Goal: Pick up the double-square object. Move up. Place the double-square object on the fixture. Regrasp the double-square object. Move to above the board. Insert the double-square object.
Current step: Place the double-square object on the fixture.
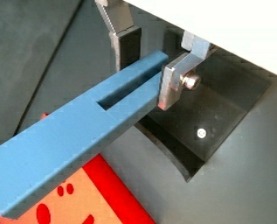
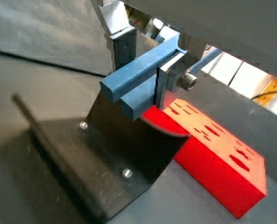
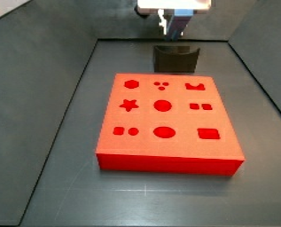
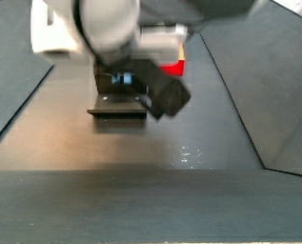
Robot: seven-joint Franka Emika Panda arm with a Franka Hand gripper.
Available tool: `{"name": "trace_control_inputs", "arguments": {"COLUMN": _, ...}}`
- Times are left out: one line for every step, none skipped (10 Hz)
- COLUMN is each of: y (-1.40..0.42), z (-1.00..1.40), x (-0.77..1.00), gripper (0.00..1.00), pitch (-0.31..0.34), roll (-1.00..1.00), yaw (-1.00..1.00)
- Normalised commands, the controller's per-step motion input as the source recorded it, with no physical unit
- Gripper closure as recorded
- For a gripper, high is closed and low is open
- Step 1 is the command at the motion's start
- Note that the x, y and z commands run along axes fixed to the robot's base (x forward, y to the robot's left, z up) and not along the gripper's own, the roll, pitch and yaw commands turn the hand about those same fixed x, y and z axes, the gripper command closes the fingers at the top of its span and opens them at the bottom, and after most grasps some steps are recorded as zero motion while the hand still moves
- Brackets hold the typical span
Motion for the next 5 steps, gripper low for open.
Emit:
{"name": "trace_control_inputs", "arguments": {"y": 0.11, "z": -1.00, "x": 0.18, "gripper": 1.00, "pitch": 0.060, "roll": -0.34, "yaw": -0.11}}
{"name": "trace_control_inputs", "arguments": {"y": 0.11, "z": -1.00, "x": 0.19, "gripper": 1.00, "pitch": 0.056, "roll": -0.23, "yaw": -0.11}}
{"name": "trace_control_inputs", "arguments": {"y": 0.12, "z": -1.00, "x": 0.19, "gripper": 1.00, "pitch": 0.048, "roll": -0.18, "yaw": -0.11}}
{"name": "trace_control_inputs", "arguments": {"y": 0.11, "z": -0.93, "x": 0.18, "gripper": 1.00, "pitch": 0.044, "roll": -0.17, "yaw": -0.11}}
{"name": "trace_control_inputs", "arguments": {"y": 0.09, "z": -0.70, "x": 0.15, "gripper": 1.00, "pitch": 0.033, "roll": -0.16, "yaw": -0.10}}
